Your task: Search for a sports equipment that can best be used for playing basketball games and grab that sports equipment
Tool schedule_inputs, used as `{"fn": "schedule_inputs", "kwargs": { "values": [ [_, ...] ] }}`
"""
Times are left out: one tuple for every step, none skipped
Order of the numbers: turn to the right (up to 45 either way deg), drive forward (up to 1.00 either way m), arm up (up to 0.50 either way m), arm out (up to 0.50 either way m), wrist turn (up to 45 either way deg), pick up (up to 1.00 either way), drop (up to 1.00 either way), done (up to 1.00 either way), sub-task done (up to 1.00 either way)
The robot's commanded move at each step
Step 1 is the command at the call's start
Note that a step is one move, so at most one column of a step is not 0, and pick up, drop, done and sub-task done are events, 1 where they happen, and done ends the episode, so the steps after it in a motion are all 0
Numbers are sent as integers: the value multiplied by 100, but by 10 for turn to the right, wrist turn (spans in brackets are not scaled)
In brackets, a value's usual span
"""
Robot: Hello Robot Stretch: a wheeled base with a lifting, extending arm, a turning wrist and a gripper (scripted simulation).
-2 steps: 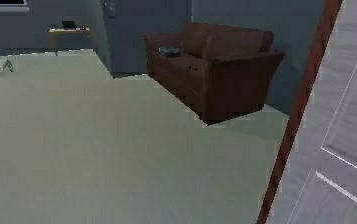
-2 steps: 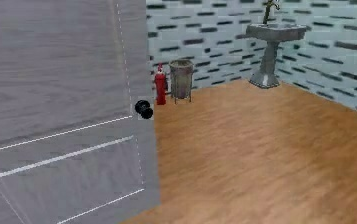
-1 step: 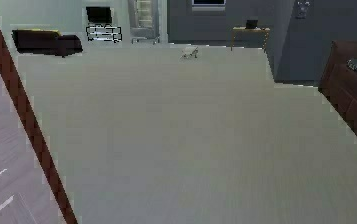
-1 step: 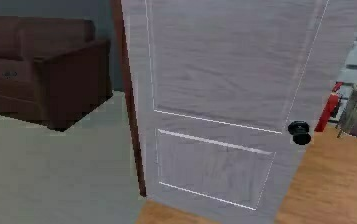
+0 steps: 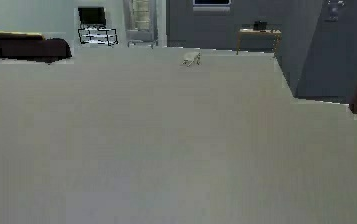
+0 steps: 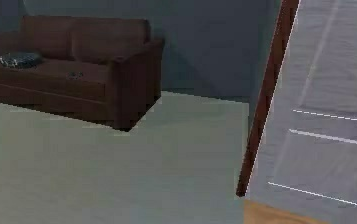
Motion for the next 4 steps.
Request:
{"fn": "schedule_inputs", "kwargs": {
  "values": [
    [-450,0,0,0,0,0,0,0,0],
    [0,100,0,0,0,0,0,0,0],
    [0,100,0,0,0,0,0,0,0],
    [0,100,0,0,0,0,0,0,0]
  ]
}}
